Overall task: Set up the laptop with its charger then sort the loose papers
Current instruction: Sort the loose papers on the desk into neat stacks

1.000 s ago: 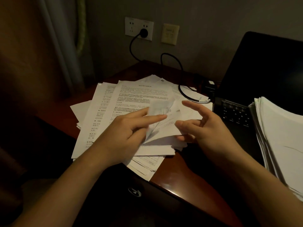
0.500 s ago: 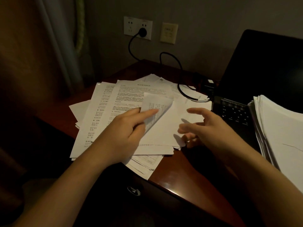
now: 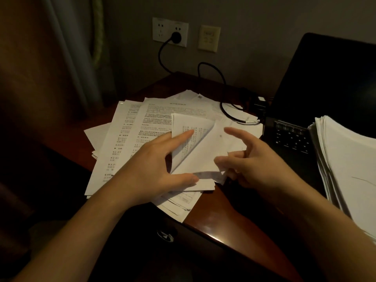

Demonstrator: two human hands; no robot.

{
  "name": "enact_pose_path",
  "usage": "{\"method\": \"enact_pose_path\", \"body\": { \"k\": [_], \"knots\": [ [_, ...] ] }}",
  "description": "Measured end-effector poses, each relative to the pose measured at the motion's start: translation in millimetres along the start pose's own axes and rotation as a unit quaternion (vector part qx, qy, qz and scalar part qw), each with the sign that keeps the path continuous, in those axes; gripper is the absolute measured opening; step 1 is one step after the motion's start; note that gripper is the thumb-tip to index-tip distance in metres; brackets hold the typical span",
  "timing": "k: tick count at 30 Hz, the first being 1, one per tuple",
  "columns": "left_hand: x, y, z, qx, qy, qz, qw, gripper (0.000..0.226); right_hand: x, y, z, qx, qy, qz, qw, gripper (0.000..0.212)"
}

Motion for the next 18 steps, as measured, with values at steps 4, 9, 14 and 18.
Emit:
{"method": "enact_pose_path", "body": {
  "k": [4, 9, 14, 18],
  "knots": [
    [0.2, -0.3, -0.3, -0.028, -0.030, -0.029, 0.999, 0.073, -2.6, -3.6, 7.1, 0.067, 0.050, -0.008, 0.996, 0.069],
    [3.0, -3.1, -2.8, -0.031, -0.027, -0.085, 0.996, 0.072, 0.4, 1.6, 0.3, 0.049, 0.095, -0.038, 0.994, 0.062],
    [0.4, 0.3, 1.6, -0.018, -0.019, -0.065, 0.998, 0.046, -5.9, -2.1, -2.8, -0.007, 0.074, 0.021, 0.997, 0.066],
    [0.5, -0.2, -1.8, -0.016, -0.031, -0.064, 0.997, 0.044, -15.8, -3.0, 2.4, -0.008, 0.065, 0.084, 0.994, 0.079]
  ]
}}
Point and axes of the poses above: each hand's wrist, its own y-axis towards the middle knuckle, its own x-axis out of the back of the hand, z = x × y, the point moved 3 cm from there along y, towards the middle knuckle, and after that the axes turned 14 degrees about z, right-handed, at the moved point
